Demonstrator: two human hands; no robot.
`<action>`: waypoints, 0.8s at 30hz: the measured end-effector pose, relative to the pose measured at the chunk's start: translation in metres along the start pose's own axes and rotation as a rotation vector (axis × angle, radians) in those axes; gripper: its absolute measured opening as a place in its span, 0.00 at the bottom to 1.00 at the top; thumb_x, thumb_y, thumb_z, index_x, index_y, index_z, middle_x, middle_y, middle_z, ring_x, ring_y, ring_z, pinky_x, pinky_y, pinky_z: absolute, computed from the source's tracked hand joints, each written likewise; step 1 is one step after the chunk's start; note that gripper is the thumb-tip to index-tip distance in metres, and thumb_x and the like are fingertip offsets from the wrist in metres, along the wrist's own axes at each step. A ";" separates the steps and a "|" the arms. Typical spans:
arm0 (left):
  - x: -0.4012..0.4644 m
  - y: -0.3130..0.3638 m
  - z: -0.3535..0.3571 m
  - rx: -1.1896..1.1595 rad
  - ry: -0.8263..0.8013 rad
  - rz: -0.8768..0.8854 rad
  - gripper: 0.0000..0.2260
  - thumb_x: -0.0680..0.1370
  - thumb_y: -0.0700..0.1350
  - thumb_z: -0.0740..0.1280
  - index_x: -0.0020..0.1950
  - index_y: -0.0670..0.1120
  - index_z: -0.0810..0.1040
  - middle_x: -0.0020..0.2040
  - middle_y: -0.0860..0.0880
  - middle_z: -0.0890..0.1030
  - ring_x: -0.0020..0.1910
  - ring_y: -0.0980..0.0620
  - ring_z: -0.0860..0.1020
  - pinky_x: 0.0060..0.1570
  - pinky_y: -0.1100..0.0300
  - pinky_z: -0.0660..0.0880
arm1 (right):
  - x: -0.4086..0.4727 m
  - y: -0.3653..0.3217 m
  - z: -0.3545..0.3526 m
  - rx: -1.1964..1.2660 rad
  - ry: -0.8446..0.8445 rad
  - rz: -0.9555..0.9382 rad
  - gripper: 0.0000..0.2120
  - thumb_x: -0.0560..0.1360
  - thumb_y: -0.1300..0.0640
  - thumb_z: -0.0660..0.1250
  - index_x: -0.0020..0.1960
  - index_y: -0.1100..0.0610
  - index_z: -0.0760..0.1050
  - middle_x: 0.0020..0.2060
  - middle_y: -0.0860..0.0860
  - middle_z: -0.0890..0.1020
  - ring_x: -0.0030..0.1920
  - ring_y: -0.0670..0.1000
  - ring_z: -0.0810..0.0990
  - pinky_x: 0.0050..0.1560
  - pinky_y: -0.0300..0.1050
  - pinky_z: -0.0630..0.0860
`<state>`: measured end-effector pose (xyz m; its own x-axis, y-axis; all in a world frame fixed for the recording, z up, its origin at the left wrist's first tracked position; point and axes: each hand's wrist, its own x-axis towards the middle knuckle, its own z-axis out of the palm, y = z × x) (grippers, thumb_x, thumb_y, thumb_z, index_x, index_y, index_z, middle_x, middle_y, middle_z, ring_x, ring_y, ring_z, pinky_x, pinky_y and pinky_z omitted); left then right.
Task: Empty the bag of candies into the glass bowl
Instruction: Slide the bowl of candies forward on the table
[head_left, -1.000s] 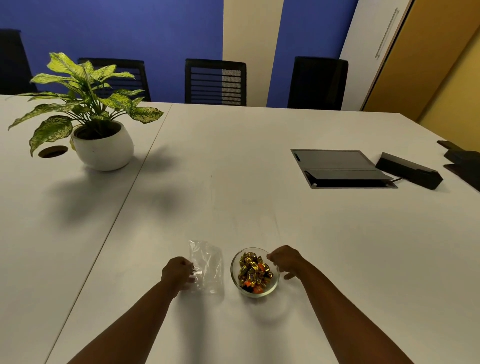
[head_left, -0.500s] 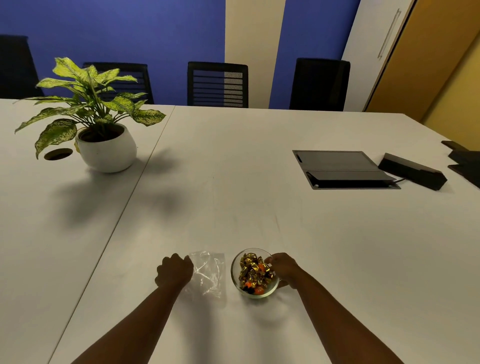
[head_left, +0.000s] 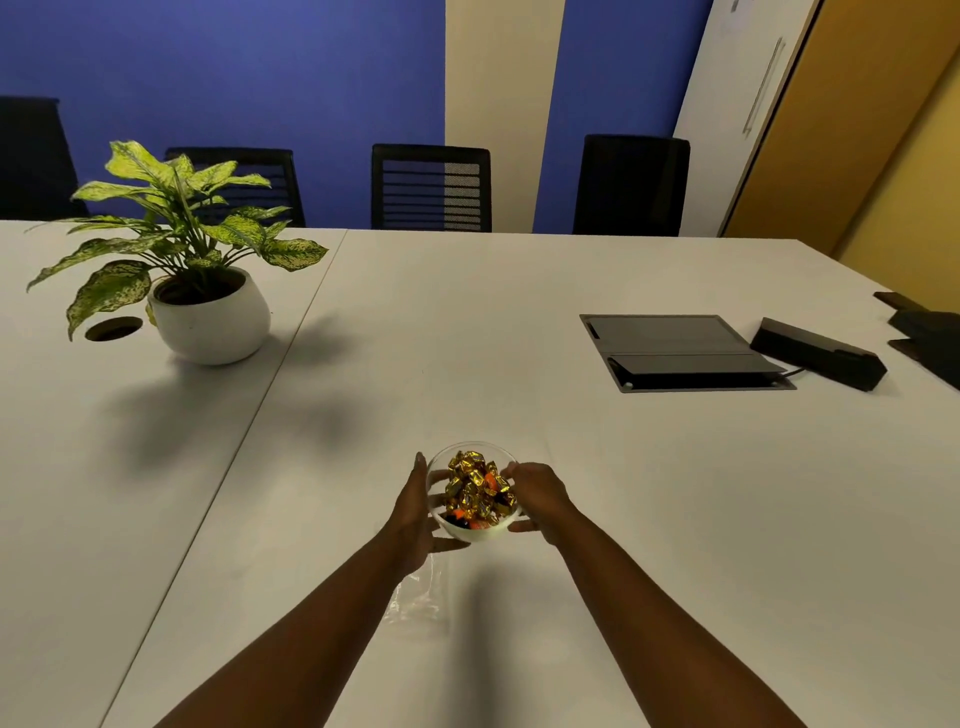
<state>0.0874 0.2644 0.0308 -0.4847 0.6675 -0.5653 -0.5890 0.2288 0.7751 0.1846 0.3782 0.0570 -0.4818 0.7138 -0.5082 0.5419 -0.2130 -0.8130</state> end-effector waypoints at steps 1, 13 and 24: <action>0.000 0.002 0.002 -0.016 0.017 0.007 0.26 0.78 0.62 0.48 0.65 0.46 0.69 0.66 0.40 0.71 0.65 0.38 0.71 0.54 0.43 0.72 | 0.000 0.000 0.003 0.020 0.016 -0.010 0.18 0.79 0.50 0.56 0.60 0.59 0.76 0.51 0.56 0.77 0.50 0.56 0.78 0.42 0.47 0.80; 0.018 0.035 0.021 -0.137 0.177 0.122 0.21 0.80 0.55 0.50 0.67 0.45 0.68 0.69 0.38 0.69 0.65 0.36 0.70 0.52 0.43 0.73 | 0.012 -0.010 0.041 0.590 0.072 -0.204 0.20 0.81 0.49 0.47 0.68 0.54 0.68 0.68 0.58 0.72 0.67 0.57 0.71 0.71 0.57 0.66; 0.067 0.076 0.024 -0.147 0.179 0.103 0.21 0.79 0.55 0.51 0.67 0.46 0.67 0.69 0.39 0.69 0.65 0.38 0.71 0.51 0.45 0.72 | 0.076 -0.044 0.044 0.658 0.072 -0.195 0.20 0.82 0.52 0.47 0.68 0.56 0.68 0.67 0.59 0.72 0.67 0.58 0.72 0.69 0.55 0.68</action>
<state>0.0259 0.3436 0.0591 -0.6457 0.5430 -0.5369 -0.6121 0.0523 0.7890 0.0935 0.4130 0.0419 -0.4686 0.8182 -0.3331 -0.0923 -0.4204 -0.9027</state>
